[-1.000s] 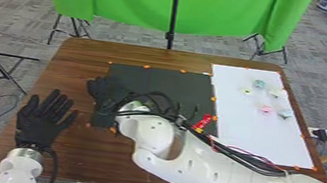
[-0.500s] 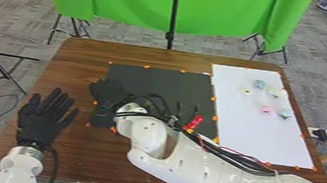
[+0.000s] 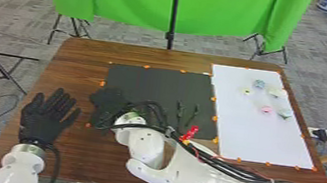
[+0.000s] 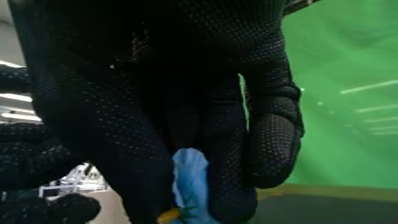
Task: Arrange flowers
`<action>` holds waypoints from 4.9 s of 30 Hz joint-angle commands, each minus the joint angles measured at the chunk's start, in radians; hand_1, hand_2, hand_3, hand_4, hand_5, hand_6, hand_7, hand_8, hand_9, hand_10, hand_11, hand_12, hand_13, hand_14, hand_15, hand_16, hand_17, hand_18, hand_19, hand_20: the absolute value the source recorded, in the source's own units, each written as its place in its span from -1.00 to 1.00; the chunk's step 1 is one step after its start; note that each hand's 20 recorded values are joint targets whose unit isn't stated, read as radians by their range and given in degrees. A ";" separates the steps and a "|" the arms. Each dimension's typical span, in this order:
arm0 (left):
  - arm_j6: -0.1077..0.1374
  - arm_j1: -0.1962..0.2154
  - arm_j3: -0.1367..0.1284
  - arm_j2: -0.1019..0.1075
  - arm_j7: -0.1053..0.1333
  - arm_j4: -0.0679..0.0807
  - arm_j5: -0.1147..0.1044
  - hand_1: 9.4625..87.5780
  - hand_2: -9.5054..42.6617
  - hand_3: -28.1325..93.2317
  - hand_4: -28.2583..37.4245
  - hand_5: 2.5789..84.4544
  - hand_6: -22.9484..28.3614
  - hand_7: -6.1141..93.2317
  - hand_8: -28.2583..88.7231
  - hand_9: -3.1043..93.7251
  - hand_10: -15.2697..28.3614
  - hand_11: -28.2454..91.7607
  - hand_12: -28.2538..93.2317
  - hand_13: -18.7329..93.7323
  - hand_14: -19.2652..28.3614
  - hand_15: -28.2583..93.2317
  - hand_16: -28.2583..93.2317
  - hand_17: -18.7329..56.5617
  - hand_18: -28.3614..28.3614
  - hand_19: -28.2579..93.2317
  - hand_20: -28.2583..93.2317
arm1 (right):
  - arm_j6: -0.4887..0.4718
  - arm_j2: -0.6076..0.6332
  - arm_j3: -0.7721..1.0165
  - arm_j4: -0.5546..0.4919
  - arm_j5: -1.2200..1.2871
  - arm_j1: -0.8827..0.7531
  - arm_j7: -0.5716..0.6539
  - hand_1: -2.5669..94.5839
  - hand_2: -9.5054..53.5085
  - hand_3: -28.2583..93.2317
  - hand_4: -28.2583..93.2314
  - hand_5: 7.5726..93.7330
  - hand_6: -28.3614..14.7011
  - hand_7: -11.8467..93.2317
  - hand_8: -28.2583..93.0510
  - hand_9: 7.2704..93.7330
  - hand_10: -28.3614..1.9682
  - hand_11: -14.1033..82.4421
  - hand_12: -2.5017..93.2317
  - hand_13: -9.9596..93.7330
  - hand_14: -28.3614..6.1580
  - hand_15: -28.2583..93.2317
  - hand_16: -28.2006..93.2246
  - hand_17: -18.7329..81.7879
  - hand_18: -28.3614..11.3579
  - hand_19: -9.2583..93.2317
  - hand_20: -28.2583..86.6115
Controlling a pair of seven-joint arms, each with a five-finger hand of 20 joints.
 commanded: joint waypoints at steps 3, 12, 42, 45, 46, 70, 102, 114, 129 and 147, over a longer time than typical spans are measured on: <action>0.043 0.011 -0.002 -0.006 0.009 -0.002 -0.032 -0.56 -0.15 0.74 -1.00 -0.01 0.18 -0.49 -0.69 -0.20 0.33 -0.05 -0.33 -0.21 0.35 0.25 -0.62 -0.65 0.47 0.07 -0.21 | 0.014 0.000 -0.002 0.013 -0.018 0.004 0.024 0.48 -1.00 0.49 -1.00 0.28 0.17 -0.28 -0.67 0.34 -0.11 -0.29 -0.28 0.35 0.27 0.25 0.11 0.09 -0.58 0.72 0.10; 0.131 -0.004 0.006 -0.010 0.011 -0.015 -0.076 -0.55 -0.18 0.74 -1.00 -0.02 0.18 -0.48 -0.70 -0.23 0.33 -0.04 -0.33 -0.21 0.36 0.26 -0.62 -0.66 0.47 0.08 -0.21 | 0.000 0.000 0.011 0.003 -0.031 -0.007 0.034 0.32 -1.00 0.57 -1.00 0.22 0.13 -0.32 -0.73 0.17 -0.33 -0.29 -0.55 0.27 0.07 0.32 0.02 0.05 -0.73 0.77 0.10; 0.033 0.068 -0.048 -0.069 -0.016 -0.019 -0.019 -0.58 -0.18 0.73 -1.00 -0.03 0.20 -0.48 -0.70 -0.22 0.36 -0.03 -0.35 -0.20 0.40 0.27 -0.64 -0.67 0.50 0.11 -0.21 | -0.011 0.279 0.459 -0.331 0.152 -0.177 0.194 -0.11 -1.00 0.71 -1.00 -0.09 -0.17 -0.55 -0.68 -0.31 -0.87 -0.47 -0.58 -0.23 -0.80 0.38 -0.34 -0.18 -1.00 0.70 0.05; 0.013 0.078 -0.048 -0.069 -0.006 -0.022 -0.006 -0.58 -0.18 0.73 -1.00 -0.03 0.21 -0.48 -0.70 -0.22 0.37 -0.04 -0.35 -0.20 0.40 0.27 -0.64 -0.67 0.50 0.11 -0.22 | 0.028 0.386 0.536 -0.328 0.086 -0.223 0.239 -0.05 -1.00 0.73 -1.00 -0.07 -0.18 -0.56 -0.68 -0.30 -0.88 -0.47 -0.58 -0.23 -0.81 0.37 -0.36 -0.18 -1.00 0.68 0.02; 0.008 0.090 -0.052 -0.070 -0.001 -0.027 -0.008 -0.58 -0.18 0.73 -1.00 -0.03 0.21 -0.48 -0.70 -0.22 0.37 -0.04 -0.35 -0.20 0.41 0.27 -0.64 -0.67 0.50 0.11 -0.22 | 0.031 0.422 0.560 -0.318 0.035 -0.246 0.240 -0.03 -1.00 0.73 -1.00 -0.07 -0.19 -0.55 -0.67 -0.29 -0.89 -0.46 -0.59 -0.23 -0.81 0.37 -0.36 -0.19 -1.00 0.68 0.00; 0.012 0.125 -0.047 -0.084 0.031 -0.037 -0.017 -0.58 -0.16 0.72 -1.00 -0.02 0.21 -0.49 -0.69 -0.20 0.38 -0.05 -0.34 -0.19 0.42 0.26 -0.63 -0.67 0.51 0.12 -0.22 | -0.084 0.610 0.838 -0.178 0.048 -0.531 0.230 0.13 -1.00 0.74 -1.00 0.01 0.09 -0.44 -0.71 -0.02 -0.34 -0.37 -0.60 0.09 -0.27 0.29 -0.31 -0.14 -0.79 0.66 -0.09; 0.032 0.093 -0.020 -0.035 0.026 -0.026 -0.030 -0.58 -0.16 0.72 -1.00 -0.01 0.21 -0.49 -0.69 -0.19 0.37 -0.05 -0.33 -0.18 0.42 0.25 -0.62 -0.67 0.51 0.11 -0.22 | 0.134 0.201 0.243 -0.143 0.180 0.114 -0.060 0.31 -0.90 0.47 -1.00 0.45 0.24 -0.07 -0.31 0.66 0.11 -0.49 -0.17 0.46 0.18 0.13 0.07 -0.01 -0.71 0.64 0.10; 0.035 0.021 0.013 0.005 0.044 -0.005 -0.029 -0.58 -0.15 0.72 -1.00 -0.01 0.21 -0.49 -0.69 -0.19 0.38 -0.04 -0.33 -0.18 0.42 0.26 -0.63 -0.67 0.51 0.11 -0.22 | 0.012 0.040 0.044 0.073 0.101 0.233 -0.055 0.30 -0.91 0.48 -1.00 0.45 0.23 -0.06 -0.31 0.66 0.11 -0.49 -0.18 0.46 0.18 0.13 0.06 0.00 -0.71 0.66 0.09; 0.026 -0.002 0.028 0.013 0.042 -0.002 -0.023 -0.58 -0.15 0.72 -1.00 -0.01 0.21 -0.49 -0.69 -0.19 0.38 -0.05 -0.33 -0.18 0.42 0.26 -0.63 -0.67 0.52 0.12 -0.22 | -0.206 -0.048 0.145 0.160 -0.024 0.121 0.006 0.29 -0.93 0.50 -1.00 0.44 0.24 -0.05 -0.31 0.63 0.07 -0.47 -0.19 0.45 0.14 0.14 0.05 -0.01 -0.74 0.71 0.11; 0.015 -0.002 0.027 0.015 0.044 0.002 -0.054 -0.58 -0.15 0.72 -1.00 -0.01 0.21 -0.50 -0.69 -0.18 0.38 -0.05 -0.33 -0.18 0.43 0.26 -0.63 -0.67 0.52 0.12 -0.22 | -0.282 -0.080 0.204 0.152 -0.019 0.054 0.037 0.26 -1.00 0.53 -1.00 0.38 0.17 -0.28 -0.45 0.53 -0.02 -0.41 -0.30 0.41 0.05 0.17 0.00 -0.03 -0.77 0.70 0.08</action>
